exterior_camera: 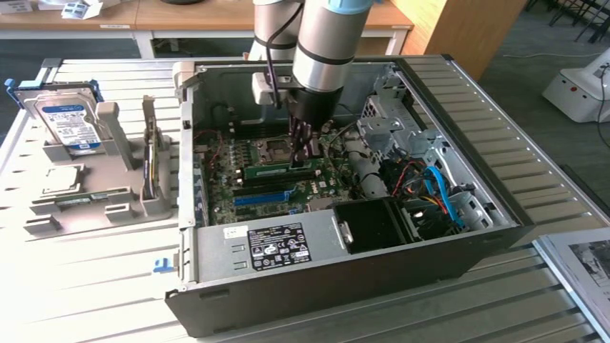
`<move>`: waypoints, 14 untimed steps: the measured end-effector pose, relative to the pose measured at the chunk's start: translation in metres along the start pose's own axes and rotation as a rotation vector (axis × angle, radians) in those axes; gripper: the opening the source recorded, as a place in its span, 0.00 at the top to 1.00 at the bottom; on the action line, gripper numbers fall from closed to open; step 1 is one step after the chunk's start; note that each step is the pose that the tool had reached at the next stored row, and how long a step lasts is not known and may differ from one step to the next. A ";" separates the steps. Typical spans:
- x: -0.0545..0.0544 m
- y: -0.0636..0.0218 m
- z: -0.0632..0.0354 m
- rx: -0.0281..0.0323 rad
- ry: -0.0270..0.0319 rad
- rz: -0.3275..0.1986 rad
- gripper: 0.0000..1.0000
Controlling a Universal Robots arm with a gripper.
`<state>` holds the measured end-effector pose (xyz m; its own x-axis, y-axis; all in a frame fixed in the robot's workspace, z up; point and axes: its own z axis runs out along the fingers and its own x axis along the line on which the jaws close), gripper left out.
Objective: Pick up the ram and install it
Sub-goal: 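Insert the ram into the slot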
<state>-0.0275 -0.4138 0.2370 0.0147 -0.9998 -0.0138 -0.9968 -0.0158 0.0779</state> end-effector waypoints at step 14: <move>0.000 0.0004 0.0031 0.0005 -0.0002 0.000 0.89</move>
<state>-0.0281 -0.4138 0.2339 0.0150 -0.9998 -0.0140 -0.9969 -0.0160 0.0774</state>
